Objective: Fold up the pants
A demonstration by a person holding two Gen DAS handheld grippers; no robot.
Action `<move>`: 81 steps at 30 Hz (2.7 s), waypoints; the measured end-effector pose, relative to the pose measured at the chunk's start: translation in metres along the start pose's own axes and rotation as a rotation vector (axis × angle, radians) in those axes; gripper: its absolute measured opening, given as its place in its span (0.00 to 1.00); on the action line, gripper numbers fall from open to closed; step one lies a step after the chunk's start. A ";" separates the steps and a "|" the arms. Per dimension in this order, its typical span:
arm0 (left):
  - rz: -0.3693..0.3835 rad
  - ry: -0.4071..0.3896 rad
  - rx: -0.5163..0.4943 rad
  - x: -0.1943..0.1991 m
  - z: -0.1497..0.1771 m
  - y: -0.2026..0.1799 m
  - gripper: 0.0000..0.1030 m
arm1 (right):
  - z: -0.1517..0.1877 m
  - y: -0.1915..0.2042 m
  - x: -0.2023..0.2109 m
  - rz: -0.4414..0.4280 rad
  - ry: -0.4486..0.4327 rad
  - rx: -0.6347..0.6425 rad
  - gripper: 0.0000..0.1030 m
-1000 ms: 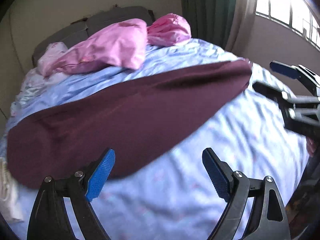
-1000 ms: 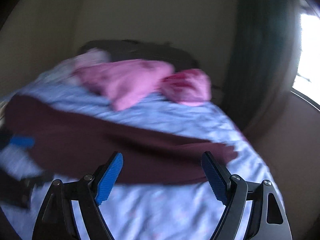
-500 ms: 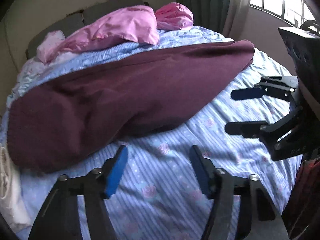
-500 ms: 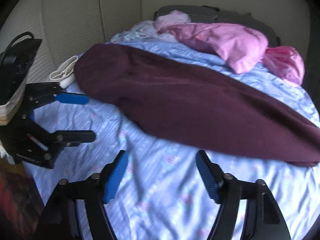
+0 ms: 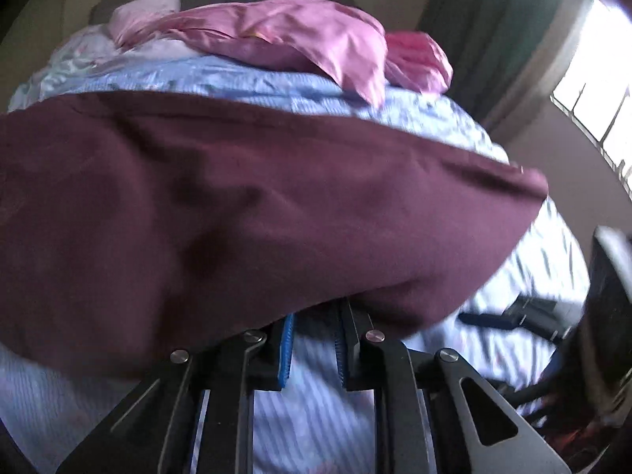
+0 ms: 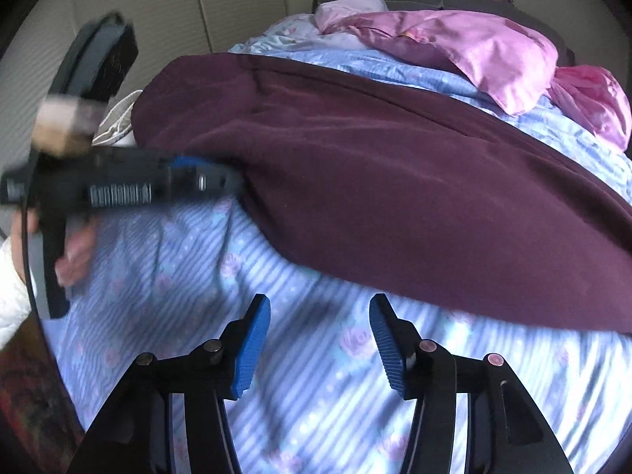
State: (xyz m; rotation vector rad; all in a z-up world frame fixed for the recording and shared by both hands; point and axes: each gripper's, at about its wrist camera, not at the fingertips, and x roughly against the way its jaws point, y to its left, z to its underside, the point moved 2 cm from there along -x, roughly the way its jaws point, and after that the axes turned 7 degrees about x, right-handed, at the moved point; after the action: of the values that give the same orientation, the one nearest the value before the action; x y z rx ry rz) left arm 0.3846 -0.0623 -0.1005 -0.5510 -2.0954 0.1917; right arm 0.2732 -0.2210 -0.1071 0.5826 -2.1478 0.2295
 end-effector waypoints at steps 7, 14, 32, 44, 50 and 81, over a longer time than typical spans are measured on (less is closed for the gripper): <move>-0.032 0.004 0.058 -0.013 -0.046 0.001 0.18 | -0.022 -0.001 -0.010 -0.032 -0.037 -0.027 0.52; -0.011 0.003 0.148 -0.010 -0.076 0.019 0.17 | -0.056 -0.009 -0.009 -0.017 -0.122 -0.055 0.52; -0.106 0.003 0.163 -0.028 -0.086 0.034 0.10 | -0.096 -0.008 -0.028 -0.024 -0.210 -0.050 0.74; -0.150 -0.010 0.123 -0.030 -0.082 0.039 0.06 | -0.104 -0.012 -0.041 0.005 -0.164 -0.037 0.71; -0.138 -0.006 0.143 -0.028 -0.075 0.049 0.04 | -0.116 -0.014 -0.056 0.081 -0.134 -0.019 0.61; -0.272 -0.001 -0.106 0.084 0.056 0.038 0.54 | -0.007 0.024 -0.016 -0.255 0.228 -0.315 0.07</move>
State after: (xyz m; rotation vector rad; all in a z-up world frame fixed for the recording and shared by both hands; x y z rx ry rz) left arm 0.3106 0.0141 -0.0806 -0.3227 -2.1647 -0.0754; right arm 0.2752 -0.1919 -0.1147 0.6060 -1.8200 -0.1726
